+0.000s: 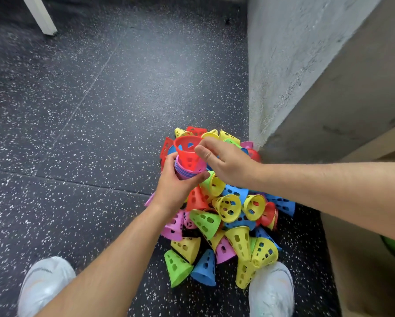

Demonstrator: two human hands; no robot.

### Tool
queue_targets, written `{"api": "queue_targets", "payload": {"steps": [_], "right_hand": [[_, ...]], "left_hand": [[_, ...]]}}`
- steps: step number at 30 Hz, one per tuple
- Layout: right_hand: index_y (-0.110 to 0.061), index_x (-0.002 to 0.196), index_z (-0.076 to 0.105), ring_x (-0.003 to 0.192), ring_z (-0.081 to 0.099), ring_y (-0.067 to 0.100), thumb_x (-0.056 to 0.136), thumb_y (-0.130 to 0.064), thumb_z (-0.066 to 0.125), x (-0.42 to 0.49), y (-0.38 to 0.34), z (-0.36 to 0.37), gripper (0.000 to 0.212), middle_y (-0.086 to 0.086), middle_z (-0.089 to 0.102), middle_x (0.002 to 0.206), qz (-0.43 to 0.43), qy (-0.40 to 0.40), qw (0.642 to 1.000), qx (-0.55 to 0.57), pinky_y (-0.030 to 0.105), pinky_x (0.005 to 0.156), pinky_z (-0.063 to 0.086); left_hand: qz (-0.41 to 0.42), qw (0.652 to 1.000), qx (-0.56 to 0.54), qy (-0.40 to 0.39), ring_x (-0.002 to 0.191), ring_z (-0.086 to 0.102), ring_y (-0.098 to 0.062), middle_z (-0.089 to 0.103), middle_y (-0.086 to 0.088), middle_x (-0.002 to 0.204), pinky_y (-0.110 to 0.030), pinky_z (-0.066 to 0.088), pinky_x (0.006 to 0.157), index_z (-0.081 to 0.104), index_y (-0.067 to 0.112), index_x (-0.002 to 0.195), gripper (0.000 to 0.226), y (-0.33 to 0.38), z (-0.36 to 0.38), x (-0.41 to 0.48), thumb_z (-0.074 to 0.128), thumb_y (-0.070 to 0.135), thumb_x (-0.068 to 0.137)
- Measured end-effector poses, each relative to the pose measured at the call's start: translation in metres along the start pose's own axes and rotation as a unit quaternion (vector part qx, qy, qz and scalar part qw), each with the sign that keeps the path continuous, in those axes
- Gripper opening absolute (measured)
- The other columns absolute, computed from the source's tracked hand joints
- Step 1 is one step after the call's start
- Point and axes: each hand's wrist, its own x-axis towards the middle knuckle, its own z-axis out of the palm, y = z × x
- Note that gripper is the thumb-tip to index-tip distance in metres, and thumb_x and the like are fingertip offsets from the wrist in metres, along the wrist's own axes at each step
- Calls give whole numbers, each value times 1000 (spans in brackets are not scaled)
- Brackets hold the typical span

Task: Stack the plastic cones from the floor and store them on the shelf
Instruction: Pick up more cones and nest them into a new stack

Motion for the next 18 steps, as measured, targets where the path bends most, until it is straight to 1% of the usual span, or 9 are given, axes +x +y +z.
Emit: {"api": "queue_targets", "payload": {"steps": [2, 4, 6, 9, 11, 12, 14, 16, 18], "right_hand": [[-21, 98, 59, 84, 54, 4, 105, -42, 43, -13, 1, -2, 27, -12, 59, 87, 7, -30, 999, -12, 26, 78, 42], [-17, 108, 61, 96, 54, 7, 106, -39, 42, -22, 2, -4, 29, -8, 61, 101, 8, -52, 998, -19, 22, 85, 41], [-20, 124, 58, 109, 51, 4, 106, -38, 41, -28, 5, -8, 31, -9, 59, 118, 18, -42, 999, -23, 17, 91, 38], [-26, 134, 53, 118, 48, 11, 105, -34, 45, -27, 22, -18, 31, -7, 56, 125, 1, -42, 987, -153, 29, 101, 40], [-24, 132, 53, 119, 47, 21, 100, -25, 52, -24, 32, -23, 32, 1, 56, 123, 14, -77, 969, -233, 38, 101, 41], [-22, 126, 55, 118, 47, 23, 97, -22, 55, -23, 34, -24, 29, 2, 57, 121, 15, -88, 965, -246, 39, 99, 42], [-20, 109, 63, 112, 50, 25, 89, -21, 60, -23, 36, -24, 20, 0, 60, 117, -28, -108, 959, -261, 39, 97, 44], [-21, 101, 73, 115, 52, 25, 86, -21, 61, -22, 38, -21, 19, -1, 62, 127, -89, -153, 935, -309, 38, 99, 44], [-23, 108, 76, 122, 51, 25, 86, -21, 58, -21, 41, -18, 29, -2, 59, 140, -125, -194, 908, -349, 40, 101, 45]], "left_hand": [[6, 1000, -2, 1, 100, 72, -12, 73, 4, 109, -27, 56, 87, 55, 25, 123, 69, 1, 2, -7, 96, 31, 68], [12, 1000, 2, 5, 100, 72, -10, 72, 5, 111, -26, 56, 89, 55, 24, 124, 71, 4, 4, -12, 96, 33, 67], [14, 1000, 13, 7, 102, 70, -8, 70, 5, 115, -23, 54, 91, 54, 23, 126, 74, 4, 5, -15, 95, 34, 66], [11, 999, 43, 4, 101, 68, -3, 67, 5, 116, -20, 52, 90, 53, 25, 124, 71, 2, 5, -20, 95, 30, 67], [3, 998, 58, -2, 95, 67, 4, 67, 7, 112, -13, 49, 84, 53, 28, 119, 65, 2, 3, -26, 95, 25, 69], [-3, 998, 67, -7, 91, 66, 7, 67, 7, 111, -9, 47, 81, 52, 27, 119, 65, 2, 1, -31, 94, 22, 70], [-10, 997, 75, -13, 89, 65, 10, 67, 5, 111, -7, 47, 79, 51, 23, 124, 68, 0, -3, -38, 94, 20, 71], [-13, 996, 84, -15, 94, 66, 6, 67, 4, 114, -9, 48, 82, 50, 23, 127, 71, -4, -8, -41, 94, 24, 70], [-18, 996, 91, -16, 97, 67, 4, 67, 5, 115, -10, 49, 83, 50, 24, 127, 73, -8, -10, -43, 95, 27, 69]]}}
